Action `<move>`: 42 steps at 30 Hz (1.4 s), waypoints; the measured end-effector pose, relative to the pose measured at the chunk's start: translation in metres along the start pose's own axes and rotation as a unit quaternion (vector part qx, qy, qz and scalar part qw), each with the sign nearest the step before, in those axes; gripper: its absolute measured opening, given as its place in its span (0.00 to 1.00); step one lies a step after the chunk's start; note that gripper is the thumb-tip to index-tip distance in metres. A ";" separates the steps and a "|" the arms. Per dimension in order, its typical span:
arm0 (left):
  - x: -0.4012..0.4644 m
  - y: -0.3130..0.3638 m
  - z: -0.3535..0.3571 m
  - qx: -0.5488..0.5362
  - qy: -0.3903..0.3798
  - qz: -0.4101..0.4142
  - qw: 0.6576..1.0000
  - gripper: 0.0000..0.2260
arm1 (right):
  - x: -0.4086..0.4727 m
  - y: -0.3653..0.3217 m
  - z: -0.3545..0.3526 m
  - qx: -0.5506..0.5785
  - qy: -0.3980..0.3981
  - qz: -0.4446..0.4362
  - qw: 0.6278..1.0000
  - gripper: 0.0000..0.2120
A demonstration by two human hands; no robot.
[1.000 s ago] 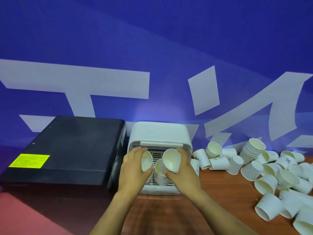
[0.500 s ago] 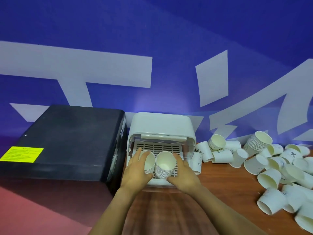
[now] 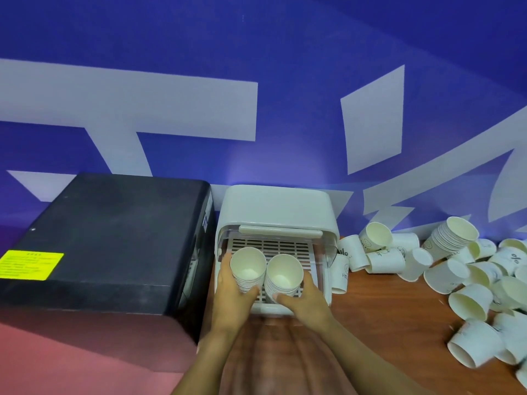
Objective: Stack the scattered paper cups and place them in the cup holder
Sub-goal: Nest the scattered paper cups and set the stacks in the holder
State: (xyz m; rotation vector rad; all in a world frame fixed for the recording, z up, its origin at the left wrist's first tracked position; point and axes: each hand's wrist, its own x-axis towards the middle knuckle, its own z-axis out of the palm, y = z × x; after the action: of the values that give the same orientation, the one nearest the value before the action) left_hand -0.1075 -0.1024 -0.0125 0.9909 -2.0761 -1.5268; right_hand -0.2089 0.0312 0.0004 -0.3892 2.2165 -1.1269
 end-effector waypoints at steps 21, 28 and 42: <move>0.080 0.018 0.046 -0.109 0.077 -0.023 0.991 0.25 | 0.073 -0.021 -0.004 0.137 0.139 -0.002 0.981 0.24; 0.046 0.014 0.035 -0.089 0.057 -0.073 0.992 0.41 | 0.042 -0.007 -0.012 0.111 0.071 0.031 0.991 0.21; -0.102 0.030 0.064 0.039 -0.247 -0.055 0.967 0.19 | -0.130 0.101 -0.097 0.059 0.007 0.121 0.991 0.23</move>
State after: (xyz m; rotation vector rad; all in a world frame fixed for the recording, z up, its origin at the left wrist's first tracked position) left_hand -0.0897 0.0195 0.0042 0.8229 -2.4636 -1.9180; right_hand -0.1691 0.2177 0.0131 -0.0596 2.1271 -1.1231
